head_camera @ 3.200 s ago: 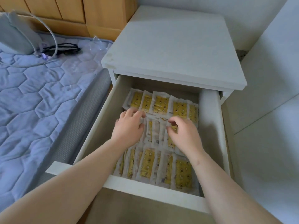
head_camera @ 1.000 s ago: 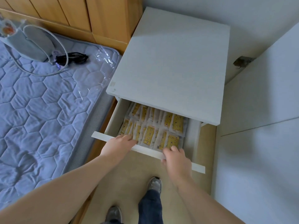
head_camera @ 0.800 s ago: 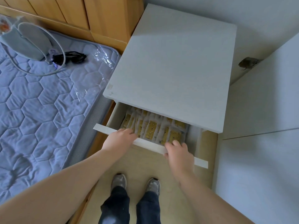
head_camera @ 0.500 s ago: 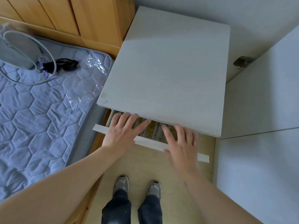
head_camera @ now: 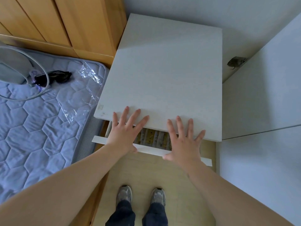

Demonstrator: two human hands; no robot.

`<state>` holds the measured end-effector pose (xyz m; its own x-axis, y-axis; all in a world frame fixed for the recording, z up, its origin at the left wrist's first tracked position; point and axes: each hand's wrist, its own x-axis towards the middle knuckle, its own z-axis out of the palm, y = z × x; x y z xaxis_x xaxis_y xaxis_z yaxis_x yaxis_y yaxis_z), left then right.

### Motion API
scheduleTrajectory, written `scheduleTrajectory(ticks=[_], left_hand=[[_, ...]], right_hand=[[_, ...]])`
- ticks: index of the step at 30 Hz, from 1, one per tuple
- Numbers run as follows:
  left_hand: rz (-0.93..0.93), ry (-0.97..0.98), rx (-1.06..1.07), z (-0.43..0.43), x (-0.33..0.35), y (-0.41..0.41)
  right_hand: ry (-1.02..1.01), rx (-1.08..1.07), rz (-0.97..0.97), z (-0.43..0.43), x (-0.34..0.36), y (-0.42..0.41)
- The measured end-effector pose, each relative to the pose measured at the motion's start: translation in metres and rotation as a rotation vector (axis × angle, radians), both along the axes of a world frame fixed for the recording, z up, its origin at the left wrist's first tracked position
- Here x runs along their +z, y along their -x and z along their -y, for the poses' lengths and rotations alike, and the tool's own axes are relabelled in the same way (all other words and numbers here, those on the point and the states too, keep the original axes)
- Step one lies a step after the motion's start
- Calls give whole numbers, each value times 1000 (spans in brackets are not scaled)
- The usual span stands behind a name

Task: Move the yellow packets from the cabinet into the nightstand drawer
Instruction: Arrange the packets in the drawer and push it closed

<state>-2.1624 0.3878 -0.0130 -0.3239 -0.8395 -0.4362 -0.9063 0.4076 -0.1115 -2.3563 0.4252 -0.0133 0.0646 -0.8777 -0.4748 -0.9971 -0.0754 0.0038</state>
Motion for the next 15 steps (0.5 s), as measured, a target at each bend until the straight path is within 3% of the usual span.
scheduleTrajectory(ticks=[15], left_hand=[[-53, 34, 58, 2, -1, 7]], right_hand=[[67, -47, -15, 2, -1, -5]])
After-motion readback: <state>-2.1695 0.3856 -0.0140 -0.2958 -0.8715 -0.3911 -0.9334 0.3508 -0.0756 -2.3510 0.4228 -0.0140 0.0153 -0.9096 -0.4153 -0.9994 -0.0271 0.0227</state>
